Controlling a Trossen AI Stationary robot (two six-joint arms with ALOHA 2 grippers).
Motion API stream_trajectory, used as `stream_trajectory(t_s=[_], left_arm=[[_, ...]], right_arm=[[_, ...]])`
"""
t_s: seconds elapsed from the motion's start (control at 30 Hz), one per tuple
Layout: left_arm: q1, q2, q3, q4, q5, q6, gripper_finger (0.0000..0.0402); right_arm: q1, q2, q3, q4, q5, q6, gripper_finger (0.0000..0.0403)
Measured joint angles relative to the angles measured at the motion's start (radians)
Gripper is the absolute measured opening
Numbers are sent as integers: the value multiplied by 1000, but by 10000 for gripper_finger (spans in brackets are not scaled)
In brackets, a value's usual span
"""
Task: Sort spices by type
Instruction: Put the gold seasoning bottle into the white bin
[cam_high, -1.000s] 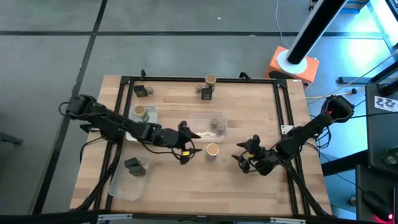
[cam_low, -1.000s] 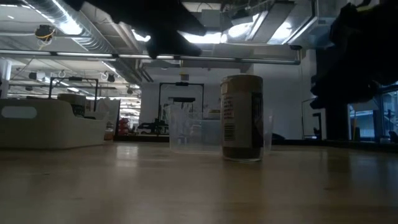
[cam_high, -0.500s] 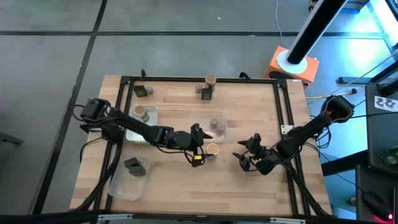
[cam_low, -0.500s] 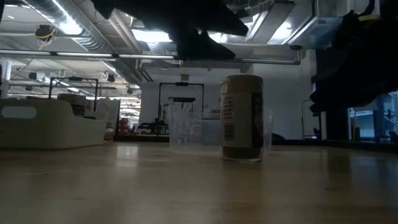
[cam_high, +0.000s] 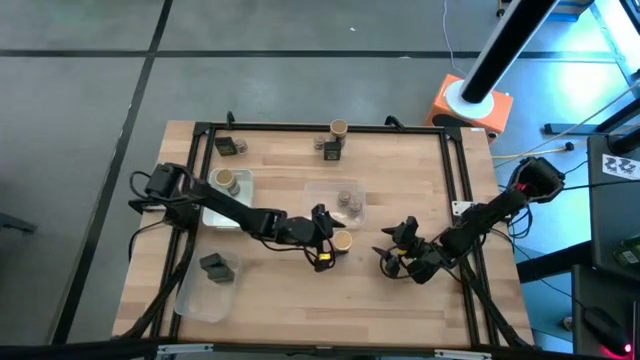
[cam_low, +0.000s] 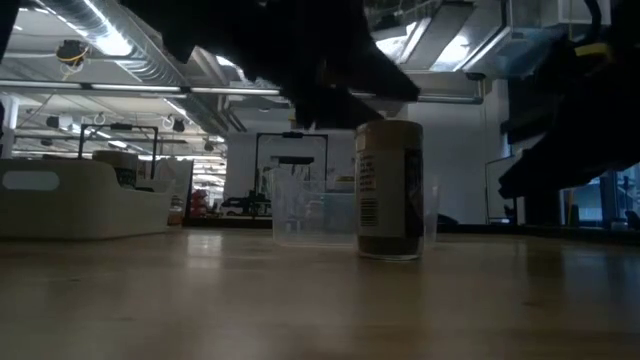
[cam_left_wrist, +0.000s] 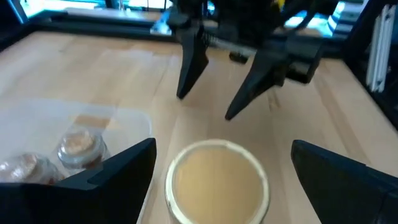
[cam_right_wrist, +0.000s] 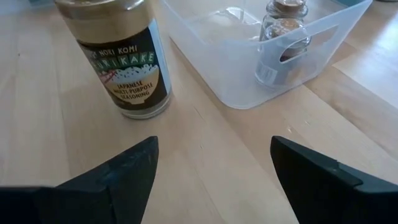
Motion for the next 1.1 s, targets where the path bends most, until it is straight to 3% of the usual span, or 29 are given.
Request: stream_trajectory(t_s=[0.87, 1.1], left_arm=[[2, 80, -1, 52, -3, -26, 356], [3, 80, -1, 48, -4, -39, 295]], right_arm=[[0, 2, 2, 0, 10, 0, 310], [0, 2, 2, 0, 18, 0, 310]])
